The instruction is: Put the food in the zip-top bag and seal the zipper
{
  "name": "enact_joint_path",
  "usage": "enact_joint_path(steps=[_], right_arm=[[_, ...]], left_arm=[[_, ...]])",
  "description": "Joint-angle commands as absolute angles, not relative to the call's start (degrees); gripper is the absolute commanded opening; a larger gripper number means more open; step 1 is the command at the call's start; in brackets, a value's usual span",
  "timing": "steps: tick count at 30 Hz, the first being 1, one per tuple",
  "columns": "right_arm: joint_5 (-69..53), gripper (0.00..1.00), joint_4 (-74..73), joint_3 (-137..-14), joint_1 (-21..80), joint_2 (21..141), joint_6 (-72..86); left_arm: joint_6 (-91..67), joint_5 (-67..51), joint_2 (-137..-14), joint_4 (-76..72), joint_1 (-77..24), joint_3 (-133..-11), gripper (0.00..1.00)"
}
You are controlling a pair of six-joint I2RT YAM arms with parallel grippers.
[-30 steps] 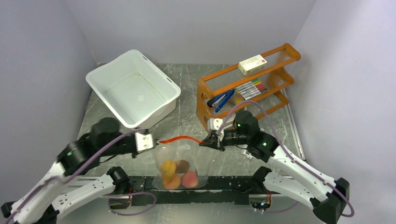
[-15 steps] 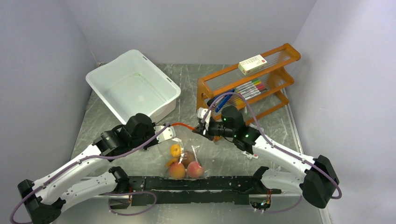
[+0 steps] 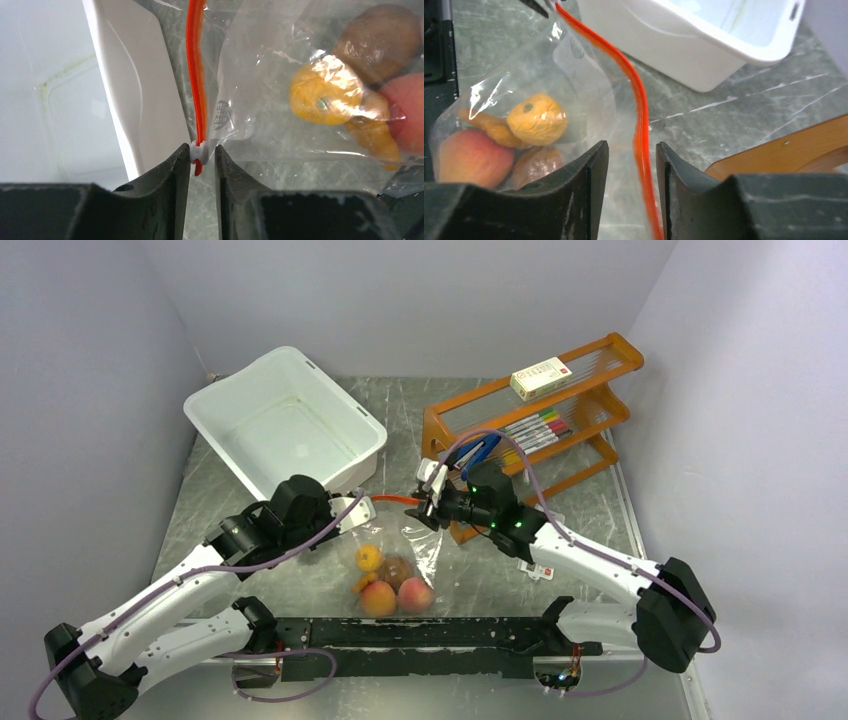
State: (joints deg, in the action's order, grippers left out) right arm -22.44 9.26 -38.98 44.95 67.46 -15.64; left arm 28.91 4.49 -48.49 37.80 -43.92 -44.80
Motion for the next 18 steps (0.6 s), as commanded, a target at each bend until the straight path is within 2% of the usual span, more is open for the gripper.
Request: enact_joint_path(steps=[1,4,6,7,9,10,15,18], right_arm=[[-19.77,0.47,12.02,-41.75,44.82,64.40,-13.56],[-16.68,0.64,10.64,-42.87,44.89,60.80,-10.58],[-15.50,0.83,9.05,-43.51,44.84,57.92,-8.73],[-15.01,0.98,8.01,-43.75,44.83,56.60,-7.59],[-13.66,1.00,5.31,-44.71,44.88,53.46,-5.10],[-13.06,1.00,3.73,-45.25,44.88,52.20,-3.53],[-3.16,1.00,-3.17,-47.68,44.85,46.24,4.68],[6.19,1.00,-10.84,-50.71,44.87,43.79,11.80]], left_arm=[[26.76,7.81,-48.13,37.44,-43.45,-47.42,0.30],[24.31,9.92,-47.16,38.05,-43.50,-50.44,0.44],[22.39,10.15,-46.14,37.86,-43.49,-52.47,0.54],[21.40,9.89,-45.54,37.60,-43.50,-53.86,0.60],[19.83,8.21,-44.54,36.84,-43.51,-55.42,0.83],[19.06,7.32,-44.11,36.56,-43.49,-56.20,0.98],[12.08,6.89,-42.82,33.76,-43.51,-59.02,0.99],[1.34,10.92,-43.08,33.63,-43.46,-61.97,0.99]])
